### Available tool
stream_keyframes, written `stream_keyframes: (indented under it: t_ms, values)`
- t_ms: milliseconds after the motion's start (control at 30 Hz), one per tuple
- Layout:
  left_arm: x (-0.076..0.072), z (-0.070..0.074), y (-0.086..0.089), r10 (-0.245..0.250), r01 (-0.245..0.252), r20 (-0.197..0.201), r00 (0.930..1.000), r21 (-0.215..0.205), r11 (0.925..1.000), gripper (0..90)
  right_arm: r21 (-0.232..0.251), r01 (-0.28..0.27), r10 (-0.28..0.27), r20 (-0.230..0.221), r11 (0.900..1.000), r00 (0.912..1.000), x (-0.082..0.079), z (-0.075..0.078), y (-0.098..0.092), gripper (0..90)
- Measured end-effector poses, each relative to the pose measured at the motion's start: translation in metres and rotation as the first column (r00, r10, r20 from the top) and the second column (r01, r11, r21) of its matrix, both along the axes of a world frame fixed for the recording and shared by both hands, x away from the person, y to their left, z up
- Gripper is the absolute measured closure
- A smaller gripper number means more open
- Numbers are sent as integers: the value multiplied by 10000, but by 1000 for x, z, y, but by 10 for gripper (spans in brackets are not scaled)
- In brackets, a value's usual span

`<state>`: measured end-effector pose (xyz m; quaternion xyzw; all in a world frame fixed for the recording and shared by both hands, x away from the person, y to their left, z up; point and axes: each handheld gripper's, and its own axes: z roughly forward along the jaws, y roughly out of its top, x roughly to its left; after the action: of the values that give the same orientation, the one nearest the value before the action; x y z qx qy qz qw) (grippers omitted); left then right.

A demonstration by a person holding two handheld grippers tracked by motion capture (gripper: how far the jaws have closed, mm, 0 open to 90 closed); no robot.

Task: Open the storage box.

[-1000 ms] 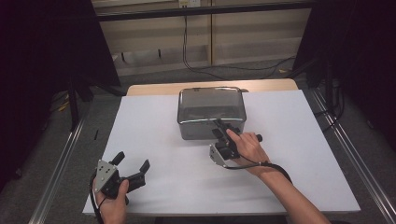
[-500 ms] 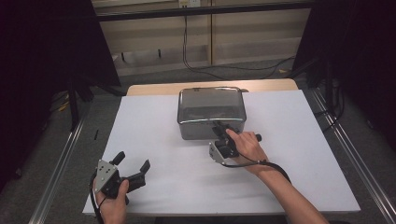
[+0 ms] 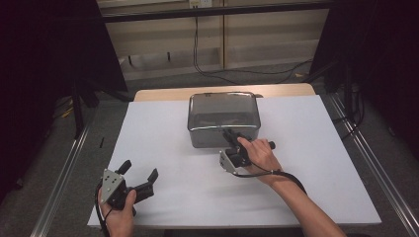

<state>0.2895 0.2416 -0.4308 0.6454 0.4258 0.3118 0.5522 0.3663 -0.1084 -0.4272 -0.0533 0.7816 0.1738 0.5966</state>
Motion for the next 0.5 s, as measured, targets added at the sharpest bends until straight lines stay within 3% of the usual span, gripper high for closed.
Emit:
stream_keyframes:
  t_ms: [500]
  values:
    - [1, 0, 0, -314, 315, -46, 9995, 29, 9995, 45, 231, -114, 111, 111, 9997, 9999, 0, 7, 0, 792]
